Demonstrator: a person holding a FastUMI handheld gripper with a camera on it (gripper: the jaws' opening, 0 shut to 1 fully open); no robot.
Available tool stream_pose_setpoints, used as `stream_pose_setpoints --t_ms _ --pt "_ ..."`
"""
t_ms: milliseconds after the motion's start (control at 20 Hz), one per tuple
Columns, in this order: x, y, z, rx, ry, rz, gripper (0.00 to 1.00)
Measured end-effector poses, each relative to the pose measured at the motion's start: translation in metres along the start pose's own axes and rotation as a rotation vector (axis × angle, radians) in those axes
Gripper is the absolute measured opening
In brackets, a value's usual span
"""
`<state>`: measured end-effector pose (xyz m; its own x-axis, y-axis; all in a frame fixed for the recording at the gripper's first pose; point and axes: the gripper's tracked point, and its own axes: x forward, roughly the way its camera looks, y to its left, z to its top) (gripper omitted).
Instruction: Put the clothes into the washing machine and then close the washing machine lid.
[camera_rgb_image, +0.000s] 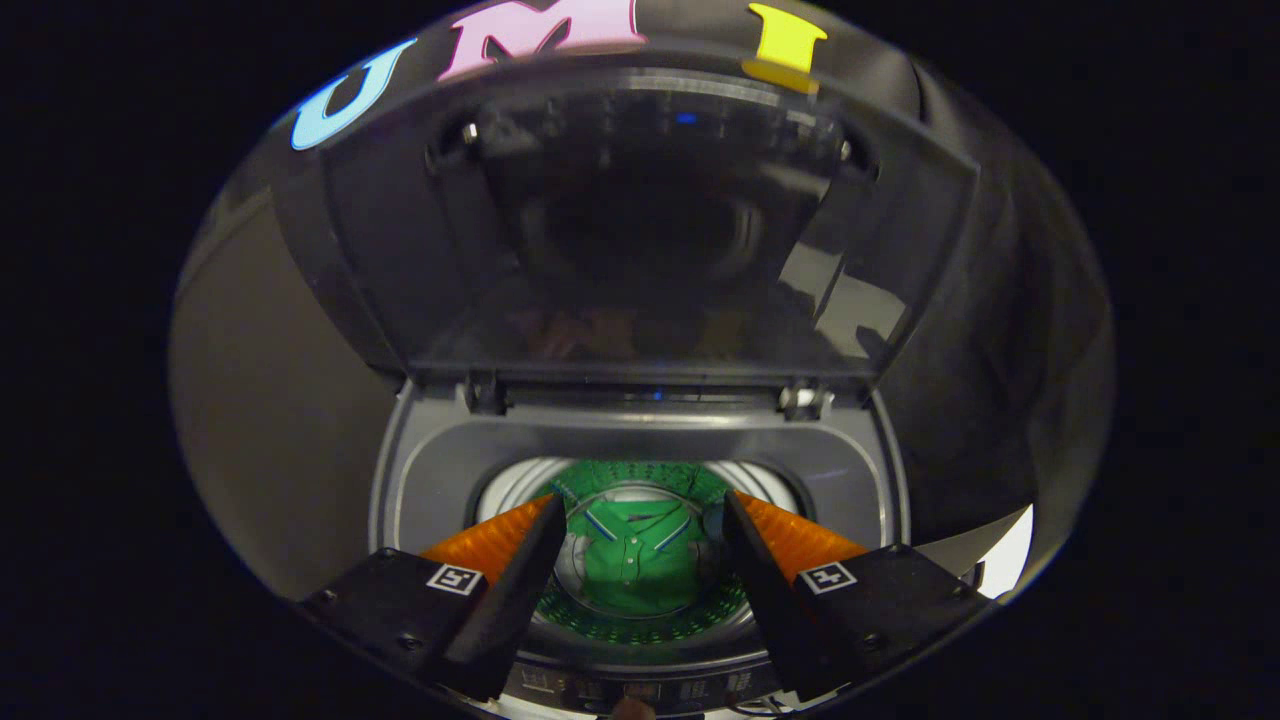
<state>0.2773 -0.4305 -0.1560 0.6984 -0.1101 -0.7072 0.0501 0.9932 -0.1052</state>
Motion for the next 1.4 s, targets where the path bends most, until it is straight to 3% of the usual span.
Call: stream_pose_setpoints --t_ms 750,1200,1400 --pt "-0.094 -0.018 0.185 0.078 -0.317 -0.027 0.99" --pt "-0.066 -0.015 0.238 0.074 -0.34 -0.018 0.98" --pt "-0.036 -0.012 0.24 0.065 -0.288 -0.022 0.98"
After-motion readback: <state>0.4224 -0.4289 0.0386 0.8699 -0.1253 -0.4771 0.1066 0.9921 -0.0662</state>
